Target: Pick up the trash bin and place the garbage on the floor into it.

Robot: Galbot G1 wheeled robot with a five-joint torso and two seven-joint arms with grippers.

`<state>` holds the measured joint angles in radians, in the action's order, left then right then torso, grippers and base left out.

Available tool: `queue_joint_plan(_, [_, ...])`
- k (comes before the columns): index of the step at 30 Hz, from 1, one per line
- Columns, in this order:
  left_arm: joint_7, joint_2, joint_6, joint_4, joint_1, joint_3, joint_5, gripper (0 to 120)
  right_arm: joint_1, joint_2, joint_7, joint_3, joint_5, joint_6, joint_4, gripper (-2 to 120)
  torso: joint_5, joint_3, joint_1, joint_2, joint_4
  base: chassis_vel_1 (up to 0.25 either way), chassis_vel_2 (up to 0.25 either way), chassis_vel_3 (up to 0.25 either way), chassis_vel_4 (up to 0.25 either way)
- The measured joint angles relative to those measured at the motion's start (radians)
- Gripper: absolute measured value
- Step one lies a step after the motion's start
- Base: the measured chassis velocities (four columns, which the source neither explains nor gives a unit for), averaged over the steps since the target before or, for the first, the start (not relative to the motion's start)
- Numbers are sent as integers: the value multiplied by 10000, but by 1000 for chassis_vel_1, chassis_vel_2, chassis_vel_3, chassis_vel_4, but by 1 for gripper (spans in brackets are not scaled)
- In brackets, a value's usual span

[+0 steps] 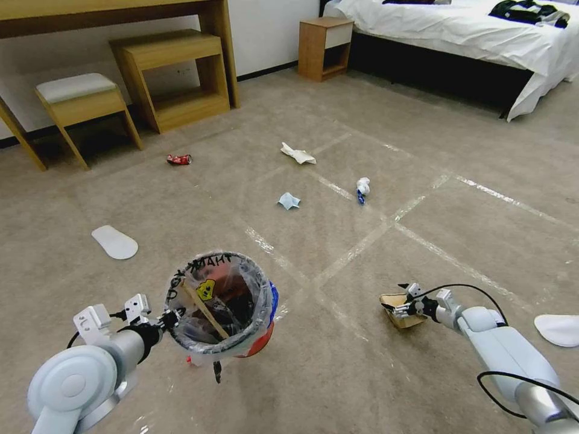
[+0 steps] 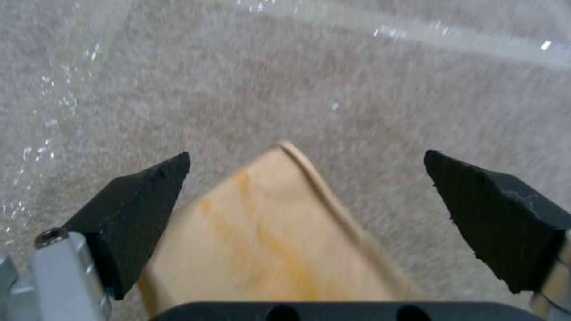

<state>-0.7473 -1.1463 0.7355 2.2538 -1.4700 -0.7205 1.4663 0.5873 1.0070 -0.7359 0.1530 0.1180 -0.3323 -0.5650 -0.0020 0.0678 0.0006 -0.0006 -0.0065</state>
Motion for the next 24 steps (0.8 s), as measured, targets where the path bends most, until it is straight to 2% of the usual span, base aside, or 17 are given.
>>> queue_joint_plan(14, [0,-290,0,16,14,265,-279,0,361,-515,-345,270,119,-416,-701,100,0,0,0,0,2,0,0,0,0])
queue_joint_plan(24, [0,-472,0,-57,5,435,-496,0,1519,-735,-749,337,453,-276,-1463,100,1,-1,0,0,0,0,0,0,0])
